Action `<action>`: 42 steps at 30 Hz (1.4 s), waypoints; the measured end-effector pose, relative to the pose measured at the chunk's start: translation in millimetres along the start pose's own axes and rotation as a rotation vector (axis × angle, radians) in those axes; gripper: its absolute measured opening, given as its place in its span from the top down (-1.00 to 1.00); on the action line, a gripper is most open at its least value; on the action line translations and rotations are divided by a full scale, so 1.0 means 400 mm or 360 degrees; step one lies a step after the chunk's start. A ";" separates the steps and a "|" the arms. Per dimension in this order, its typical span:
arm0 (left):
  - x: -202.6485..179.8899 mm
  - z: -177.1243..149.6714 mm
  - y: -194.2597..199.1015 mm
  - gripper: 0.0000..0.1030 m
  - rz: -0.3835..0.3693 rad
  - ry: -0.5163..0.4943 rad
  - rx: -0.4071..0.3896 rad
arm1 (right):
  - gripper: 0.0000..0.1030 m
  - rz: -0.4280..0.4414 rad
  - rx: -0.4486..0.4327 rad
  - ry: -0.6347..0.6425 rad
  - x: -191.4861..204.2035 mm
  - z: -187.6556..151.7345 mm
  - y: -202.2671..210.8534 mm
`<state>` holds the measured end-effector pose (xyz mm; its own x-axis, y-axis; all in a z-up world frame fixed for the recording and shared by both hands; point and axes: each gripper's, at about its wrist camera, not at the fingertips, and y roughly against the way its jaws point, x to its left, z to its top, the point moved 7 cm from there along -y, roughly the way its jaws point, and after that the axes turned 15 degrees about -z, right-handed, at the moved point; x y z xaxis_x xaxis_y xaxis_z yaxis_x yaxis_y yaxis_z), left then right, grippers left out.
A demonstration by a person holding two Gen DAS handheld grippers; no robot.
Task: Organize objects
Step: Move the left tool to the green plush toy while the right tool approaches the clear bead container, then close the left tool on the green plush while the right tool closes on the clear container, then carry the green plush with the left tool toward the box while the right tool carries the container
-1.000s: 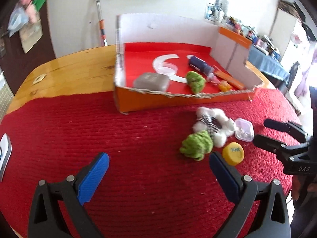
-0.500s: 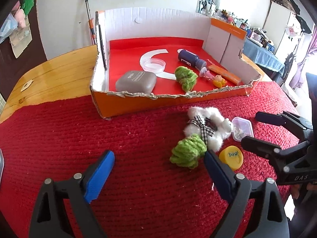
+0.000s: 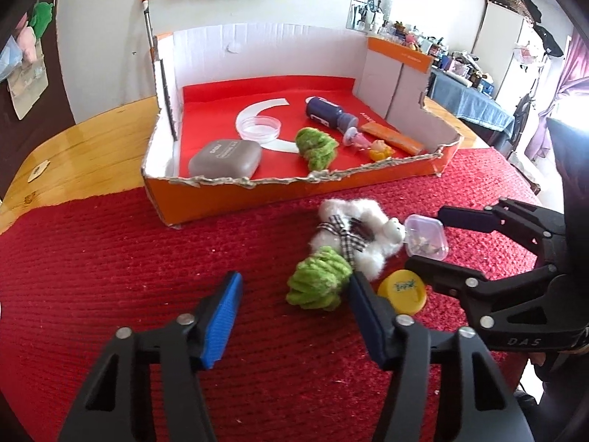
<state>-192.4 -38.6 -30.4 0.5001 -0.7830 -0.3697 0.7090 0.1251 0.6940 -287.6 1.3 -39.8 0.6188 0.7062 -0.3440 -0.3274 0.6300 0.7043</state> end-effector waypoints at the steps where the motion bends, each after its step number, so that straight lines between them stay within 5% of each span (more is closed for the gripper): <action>1: -0.003 -0.001 0.000 -0.06 -0.0012 0.0001 0.0000 | -0.21 -0.0003 -0.0003 0.0002 0.000 0.001 0.000; 7: -0.022 -0.004 0.001 0.38 -0.0100 0.0009 0.0014 | 0.20 0.0021 -0.0023 0.0022 0.008 -0.001 0.008; 42: -0.056 0.019 0.070 0.39 -0.0121 -0.0027 -0.0079 | 0.20 0.0071 -0.0049 0.0004 0.002 0.009 0.052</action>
<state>-187.7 -22.4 1.9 0.4357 -0.8016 -0.4093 0.7687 0.0948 0.6326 -291.5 13.8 -23.1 0.6012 0.7348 -0.3141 -0.3767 0.6073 0.6995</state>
